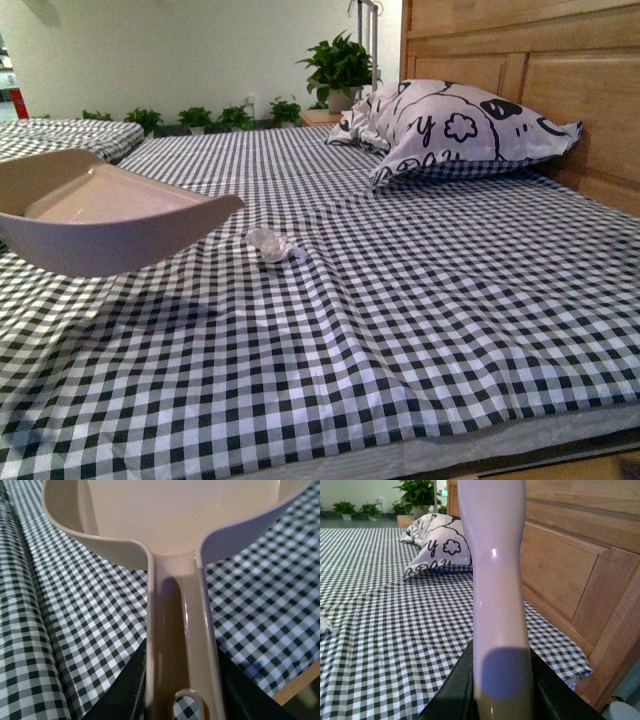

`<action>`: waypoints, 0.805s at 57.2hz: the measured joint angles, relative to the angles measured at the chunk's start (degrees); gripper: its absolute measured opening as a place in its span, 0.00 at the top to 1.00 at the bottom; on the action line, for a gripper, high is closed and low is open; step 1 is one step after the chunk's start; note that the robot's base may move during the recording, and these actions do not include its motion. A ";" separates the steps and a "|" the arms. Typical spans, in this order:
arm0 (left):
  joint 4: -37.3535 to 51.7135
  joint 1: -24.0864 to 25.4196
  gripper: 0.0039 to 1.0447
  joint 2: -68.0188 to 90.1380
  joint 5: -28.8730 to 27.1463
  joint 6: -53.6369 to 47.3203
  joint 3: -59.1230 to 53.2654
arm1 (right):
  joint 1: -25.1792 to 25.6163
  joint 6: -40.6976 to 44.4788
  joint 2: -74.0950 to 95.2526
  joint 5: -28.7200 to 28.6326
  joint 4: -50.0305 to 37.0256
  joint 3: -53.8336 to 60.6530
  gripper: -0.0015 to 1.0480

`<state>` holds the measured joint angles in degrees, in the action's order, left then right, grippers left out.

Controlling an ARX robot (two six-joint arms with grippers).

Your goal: Clean up trash

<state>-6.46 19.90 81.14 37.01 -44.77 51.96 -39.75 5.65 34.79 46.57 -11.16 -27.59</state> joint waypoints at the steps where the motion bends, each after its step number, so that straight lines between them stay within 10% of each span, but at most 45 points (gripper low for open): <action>1: -0.44 -0.20 0.73 0.90 -0.15 -1.36 0.55 | 0.00 -0.02 0.00 0.00 0.00 0.00 0.80; 46: -5.95 -2.73 0.73 21.33 2.36 -15.85 15.50 | 0.00 0.00 0.00 0.00 0.00 0.00 0.80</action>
<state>-12.40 17.17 102.48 39.38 -60.62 67.46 -39.75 5.65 34.79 46.57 -11.16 -27.59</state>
